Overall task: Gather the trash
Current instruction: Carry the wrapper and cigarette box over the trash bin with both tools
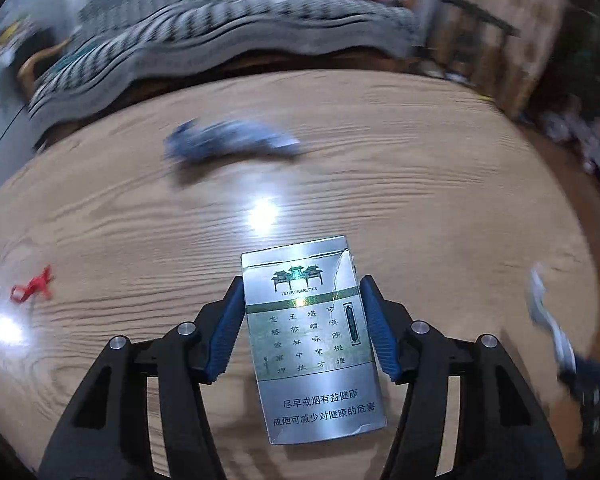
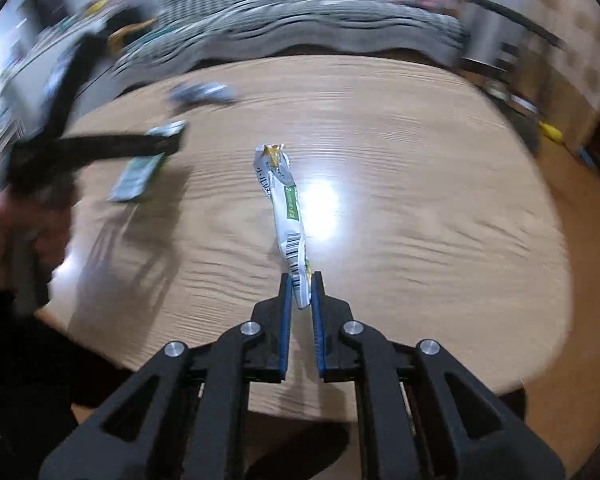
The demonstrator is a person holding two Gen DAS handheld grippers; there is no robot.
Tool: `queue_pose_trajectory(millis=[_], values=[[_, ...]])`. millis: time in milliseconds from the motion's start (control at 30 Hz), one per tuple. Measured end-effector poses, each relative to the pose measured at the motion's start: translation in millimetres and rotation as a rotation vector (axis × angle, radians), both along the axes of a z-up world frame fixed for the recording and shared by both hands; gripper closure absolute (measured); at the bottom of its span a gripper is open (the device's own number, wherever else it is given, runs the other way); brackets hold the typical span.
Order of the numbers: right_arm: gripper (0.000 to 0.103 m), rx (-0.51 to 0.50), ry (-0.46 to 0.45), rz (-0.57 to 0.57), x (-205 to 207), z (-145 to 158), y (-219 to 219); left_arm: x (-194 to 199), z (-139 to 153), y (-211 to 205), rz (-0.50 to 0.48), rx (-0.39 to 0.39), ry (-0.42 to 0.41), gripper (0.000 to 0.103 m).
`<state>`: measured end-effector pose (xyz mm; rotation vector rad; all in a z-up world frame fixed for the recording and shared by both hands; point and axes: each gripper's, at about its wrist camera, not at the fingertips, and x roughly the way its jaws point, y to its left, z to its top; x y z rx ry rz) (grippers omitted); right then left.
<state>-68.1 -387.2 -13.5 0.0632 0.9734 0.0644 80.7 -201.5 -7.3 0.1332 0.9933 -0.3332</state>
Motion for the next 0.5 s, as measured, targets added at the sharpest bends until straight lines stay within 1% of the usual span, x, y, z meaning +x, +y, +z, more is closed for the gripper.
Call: queue_pose_trajectory(millis=[33, 67, 133, 167, 267, 333, 367, 400, 433, 500], values=[[0.093, 0.005, -0.007, -0.063, -11, 2, -23, -6, 4, -14, -0.034, -0.013, -0.011, 0.047], [0.093, 0.011, -0.008, -0.101, -14, 1, -38, -19, 11, -36, -0.096, -0.034, -0.030, 0.047], [0.093, 0.013, -0.010, -0.202, -34, 0, -72, -41, 16, -74, -0.189, -0.058, -0.063, 0.046], [0.093, 0.008, -0.012, -0.272, -50, -1, -94, -51, 17, -90, -0.225, -0.066, -0.067, 0.046], [0.093, 0.003, -0.026, -0.427, -88, -6, -145, -96, 17, -154, -0.387, -0.127, -0.045, 0.046], [0.093, 0.012, -0.028, -0.510, -113, -10, -171, -124, 19, -184, -0.480, -0.140, -0.074, 0.046], [0.093, 0.014, -0.028, -0.557, -128, -12, -187, -144, 21, -204, -0.547, -0.150, -0.098, 0.046], [0.093, 0.018, -0.027, -0.585, -138, -14, -196, -159, 20, -216, -0.593, -0.152, -0.108, 0.046], [0.093, 0.023, -0.026, -0.626, -152, -16, -210, -172, 18, -227, -0.638, -0.154, -0.113, 0.046], [0.093, 0.035, -0.025, -0.678, -168, -22, -224, -200, 10, -256, -0.737, -0.165, -0.100, 0.046]])
